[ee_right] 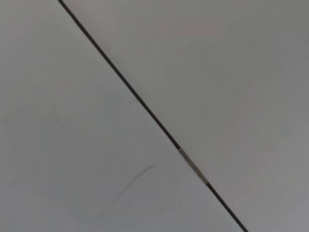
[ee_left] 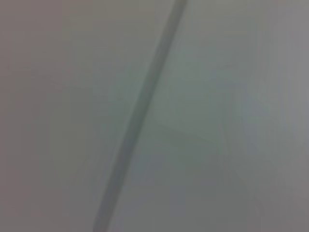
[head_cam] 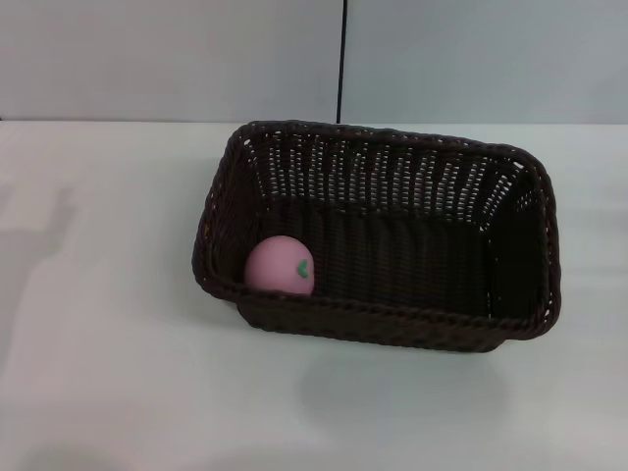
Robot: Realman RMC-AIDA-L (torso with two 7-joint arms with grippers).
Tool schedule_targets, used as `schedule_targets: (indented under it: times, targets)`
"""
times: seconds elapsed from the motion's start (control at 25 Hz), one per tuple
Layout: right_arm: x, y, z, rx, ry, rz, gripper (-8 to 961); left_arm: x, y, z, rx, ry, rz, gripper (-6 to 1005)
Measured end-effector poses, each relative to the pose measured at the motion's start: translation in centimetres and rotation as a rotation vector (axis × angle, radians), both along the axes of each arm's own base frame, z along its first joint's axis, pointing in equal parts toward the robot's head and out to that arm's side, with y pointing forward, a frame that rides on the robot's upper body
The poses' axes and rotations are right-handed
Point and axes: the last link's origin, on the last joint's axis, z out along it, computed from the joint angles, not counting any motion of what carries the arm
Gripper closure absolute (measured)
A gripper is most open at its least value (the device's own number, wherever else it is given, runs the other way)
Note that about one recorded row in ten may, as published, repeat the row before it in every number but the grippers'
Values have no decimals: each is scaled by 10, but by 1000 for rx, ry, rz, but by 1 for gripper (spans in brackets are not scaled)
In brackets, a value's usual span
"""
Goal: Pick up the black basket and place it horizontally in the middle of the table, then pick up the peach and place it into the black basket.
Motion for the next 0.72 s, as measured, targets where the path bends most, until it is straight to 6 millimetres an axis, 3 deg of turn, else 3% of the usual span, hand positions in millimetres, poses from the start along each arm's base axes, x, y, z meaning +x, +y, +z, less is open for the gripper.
schedule_targets:
  times: [0.08,0.2,0.72]
  targets:
    - [1,-1,0,3,1,-3,453,0,0,0,0,0,0,140]
    - [1,-1,1,7,3,-5,453,-14,-15,7,103,24,112,140]
    - [-1,2,1,0,-5,1,453,-16,-15,7,110,21,128,140]
